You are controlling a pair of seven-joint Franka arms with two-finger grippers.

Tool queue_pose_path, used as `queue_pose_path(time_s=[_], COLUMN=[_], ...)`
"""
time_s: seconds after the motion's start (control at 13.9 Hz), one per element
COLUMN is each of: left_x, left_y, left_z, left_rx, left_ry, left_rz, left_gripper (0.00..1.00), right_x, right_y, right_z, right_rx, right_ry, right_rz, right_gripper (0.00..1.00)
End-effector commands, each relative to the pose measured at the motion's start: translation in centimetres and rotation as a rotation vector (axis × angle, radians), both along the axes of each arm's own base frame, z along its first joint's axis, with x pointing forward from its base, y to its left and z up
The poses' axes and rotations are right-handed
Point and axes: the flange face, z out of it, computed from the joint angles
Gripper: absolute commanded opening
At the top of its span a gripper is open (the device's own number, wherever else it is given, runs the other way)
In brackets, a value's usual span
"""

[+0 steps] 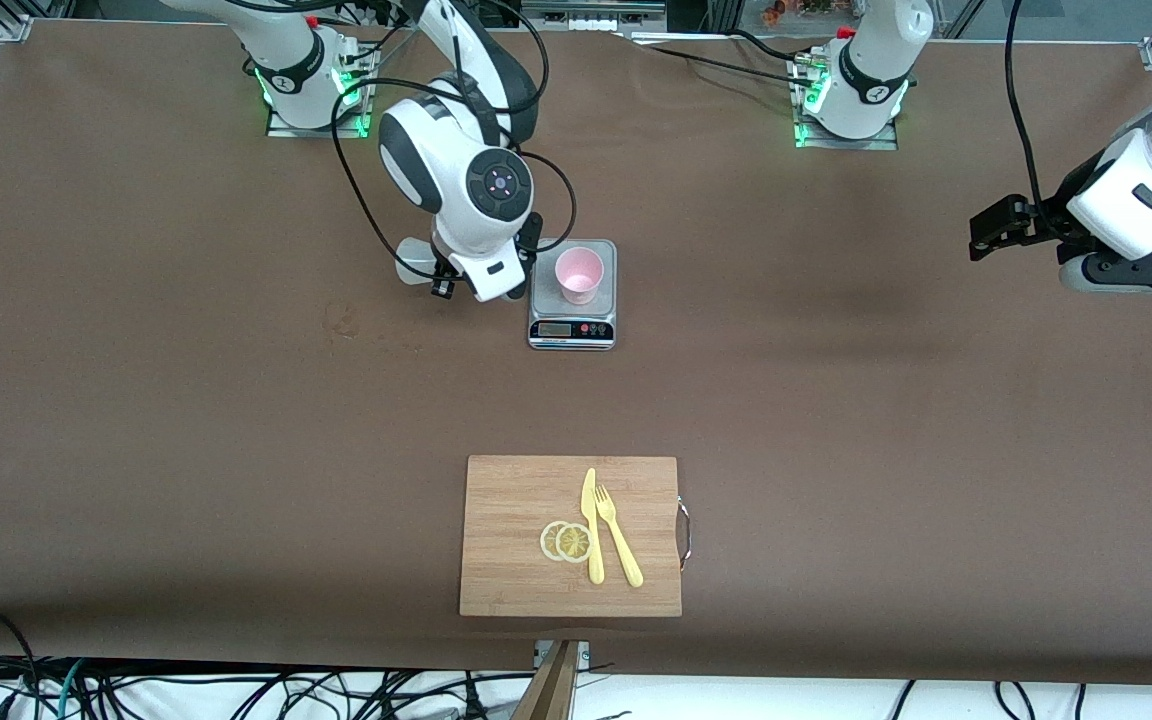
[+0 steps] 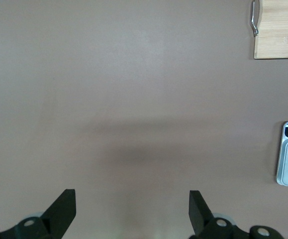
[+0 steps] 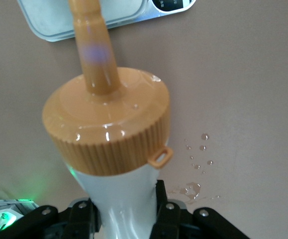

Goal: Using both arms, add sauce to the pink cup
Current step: 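Tilt the bottle nozzle into the pink cup with the right gripper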

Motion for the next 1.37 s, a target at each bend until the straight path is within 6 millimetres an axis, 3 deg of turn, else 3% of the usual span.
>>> queue_pose_path(time_s=[0.0,0.94,1.3], left_x=[0.2,0.2,0.3], left_y=[-0.1,-0.1,0.0], left_z=[0.5,0.5,0.5], left_rx=[0.024,0.023,0.025], left_ry=[0.0,0.0,0.0], left_rz=[0.005,0.003,0.005], left_gripper=[1.0,1.0,1.0], right_x=[-0.7,-4.1,-4.1], right_y=[1.5,6.5,7.1], right_z=[0.1,-1.6,-1.5], right_rx=[-0.043,-0.27,-0.33], right_ry=[-0.004,0.017,0.014], right_rz=[0.009,0.08,0.096], right_gripper=[0.07,0.07,0.07])
